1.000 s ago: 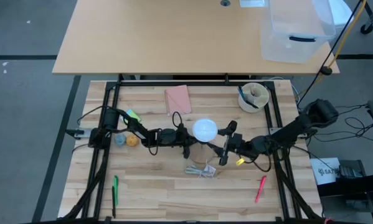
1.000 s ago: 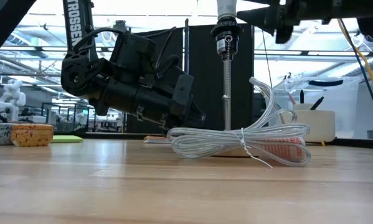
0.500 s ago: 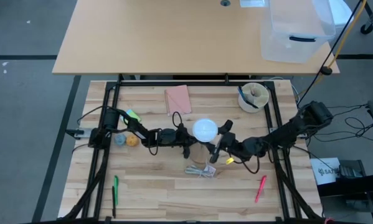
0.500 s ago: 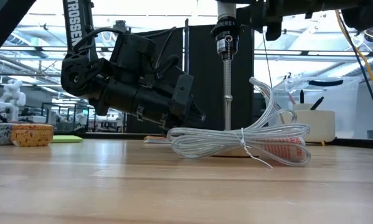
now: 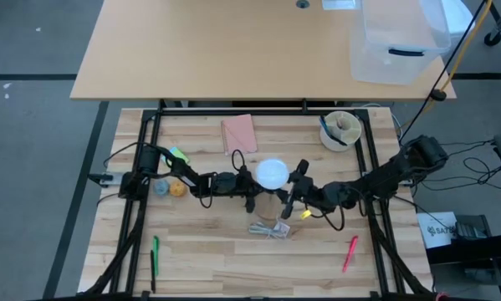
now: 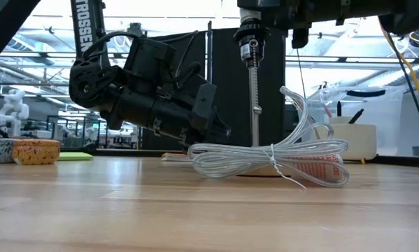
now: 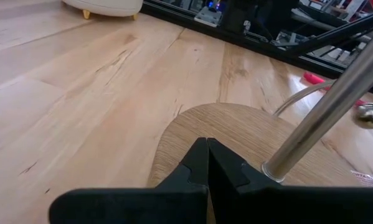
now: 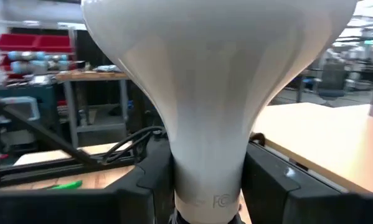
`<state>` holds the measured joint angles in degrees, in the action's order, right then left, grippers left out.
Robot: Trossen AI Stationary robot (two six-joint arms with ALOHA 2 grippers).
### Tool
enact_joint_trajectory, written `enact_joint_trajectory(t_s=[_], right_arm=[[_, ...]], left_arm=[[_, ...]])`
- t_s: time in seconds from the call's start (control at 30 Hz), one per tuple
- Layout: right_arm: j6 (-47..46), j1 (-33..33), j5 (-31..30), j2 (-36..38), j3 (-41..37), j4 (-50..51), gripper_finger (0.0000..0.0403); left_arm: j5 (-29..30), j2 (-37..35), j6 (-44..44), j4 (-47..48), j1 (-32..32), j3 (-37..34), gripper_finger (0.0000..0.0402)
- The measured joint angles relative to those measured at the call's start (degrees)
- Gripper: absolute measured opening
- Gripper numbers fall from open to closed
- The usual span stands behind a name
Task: Screw lightbulb
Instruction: Remove the lightbulb from the lamp
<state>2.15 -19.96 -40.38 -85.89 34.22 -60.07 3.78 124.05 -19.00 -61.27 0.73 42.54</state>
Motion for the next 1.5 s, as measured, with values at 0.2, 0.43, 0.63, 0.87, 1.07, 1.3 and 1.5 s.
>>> enact_joint_trajectory(t_s=[0.2, 0.43, 0.63, 0.87, 1.07, 1.3, 1.5], right_arm=[[0.0, 3.4, 10.5, 2.3, 0.0, 5.9, 0.0139], [1.9, 8.2, 25.0, 7.7, 0.1, 17.8, 0.0139], [4.5, 14.1, 41.6, 11.7, 0.1, 24.4, 0.0139], [6.7, 23.2, 62.6, 12.3, 0.1, 26.6, 0.0139], [8.7, 29.4, 76.3, 12.2, 0.0, 26.2, 0.0139], [10.6, 33.0, 86.3, 12.1, -0.2, 23.5, 0.0139], [11.3, 33.9, 89.0, 12.1, -0.3, 21.8, 0.0139]], left_arm=[[-1.8, 0.0, 0.0, 0.5, 0.0, 0.0, 0.0000], [-3.3, -0.1, 0.1, 0.8, -0.1, 0.1, 0.0000], [-4.3, -0.1, 0.2, 0.9, -0.1, 0.1, 0.0000], [-9.3, -0.1, 0.3, 0.9, -0.1, 0.1, 0.0000], [-14.2, -0.2, 2.1, 0.6, 0.3, 0.1, 0.0000], [-16.1, -0.2, 2.9, 2.3, 0.5, 1.3, 0.0000], [-15.9, -0.2, 3.1, 5.9, 0.7, 3.5, 0.0000]])
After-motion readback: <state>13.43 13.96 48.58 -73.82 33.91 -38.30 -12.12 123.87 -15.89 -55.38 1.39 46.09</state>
